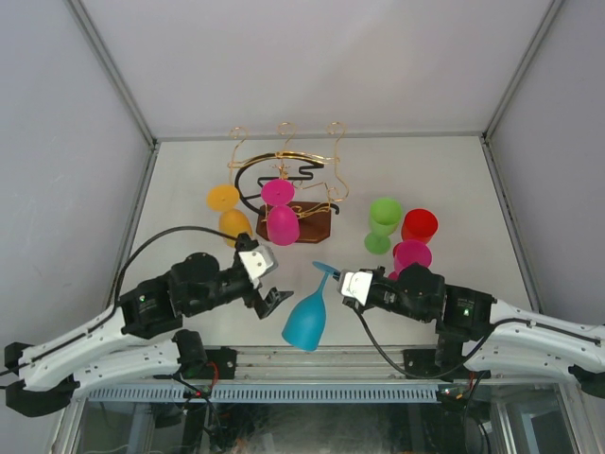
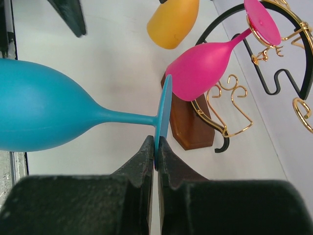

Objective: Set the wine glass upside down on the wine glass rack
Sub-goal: Turn the wine glass upside down at the wine rack.

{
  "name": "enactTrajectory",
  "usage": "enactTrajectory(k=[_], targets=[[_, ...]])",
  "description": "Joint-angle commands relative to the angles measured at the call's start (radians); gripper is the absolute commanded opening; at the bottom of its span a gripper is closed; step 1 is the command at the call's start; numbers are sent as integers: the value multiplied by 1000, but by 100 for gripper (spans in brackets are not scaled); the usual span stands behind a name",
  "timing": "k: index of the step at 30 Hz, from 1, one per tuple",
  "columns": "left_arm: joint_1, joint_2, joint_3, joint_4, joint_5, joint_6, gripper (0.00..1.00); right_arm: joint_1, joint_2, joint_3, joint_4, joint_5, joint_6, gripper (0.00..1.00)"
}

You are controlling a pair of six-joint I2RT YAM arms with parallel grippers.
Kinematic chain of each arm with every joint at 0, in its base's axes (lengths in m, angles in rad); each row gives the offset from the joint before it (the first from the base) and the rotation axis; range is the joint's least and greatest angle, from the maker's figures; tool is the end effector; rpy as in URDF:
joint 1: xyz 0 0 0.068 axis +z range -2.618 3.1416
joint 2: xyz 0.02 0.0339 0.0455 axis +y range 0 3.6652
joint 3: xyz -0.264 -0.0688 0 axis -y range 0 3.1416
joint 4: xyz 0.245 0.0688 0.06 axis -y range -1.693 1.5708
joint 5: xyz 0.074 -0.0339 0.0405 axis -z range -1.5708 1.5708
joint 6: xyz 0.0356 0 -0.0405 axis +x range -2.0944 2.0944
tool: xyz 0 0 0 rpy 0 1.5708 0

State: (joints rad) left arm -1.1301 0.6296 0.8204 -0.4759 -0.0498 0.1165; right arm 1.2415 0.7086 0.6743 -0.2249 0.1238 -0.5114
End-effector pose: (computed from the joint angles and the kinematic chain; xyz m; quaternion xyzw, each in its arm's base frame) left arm 0.0617 -0.1267 0.3435 0.4549 0.6584 -0.2735 0.5336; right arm 0.0598 0.1615 0.3088 -0.5838 0.5352 0.1715 0.5860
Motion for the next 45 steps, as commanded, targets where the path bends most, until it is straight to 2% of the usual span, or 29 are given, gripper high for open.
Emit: enactTrajectory(k=[1, 4, 9, 14, 17, 22, 25, 30, 36, 45], targets=[[-3, 40, 102, -81, -226, -184, 99, 13, -11, 4, 9, 26, 28, 0], [-3, 14, 92, -68, -380, -243, 100, 15, -12, 4, 9, 27, 27, 0], [-3, -66, 48, -7, -393, -269, 100, 16, -16, 4, 3, 31, 25, 0], [-3, 65, 169, -230, -430, -297, 100, 16, -14, 4, 1, 33, 27, 0], [-3, 116, 206, -271, -417, -321, 100, 16, -14, 4, 3, 31, 27, 0], [-3, 37, 114, -138, -414, -369, 100, 18, -13, 4, 5, 31, 27, 0], [1, 17, 111, -115, -384, -339, 100, 19, -12, 5, 2, 30, 27, 0], [9, 115, 195, -209, -340, -283, 100, 21, -7, 4, 7, 30, 30, 0], [10, 75, 121, -99, -236, -271, 100, 25, -13, 4, 4, 37, 31, 0], [36, 132, 121, -92, -234, -306, 100, 34, -14, 5, 54, 57, -24, 0]])
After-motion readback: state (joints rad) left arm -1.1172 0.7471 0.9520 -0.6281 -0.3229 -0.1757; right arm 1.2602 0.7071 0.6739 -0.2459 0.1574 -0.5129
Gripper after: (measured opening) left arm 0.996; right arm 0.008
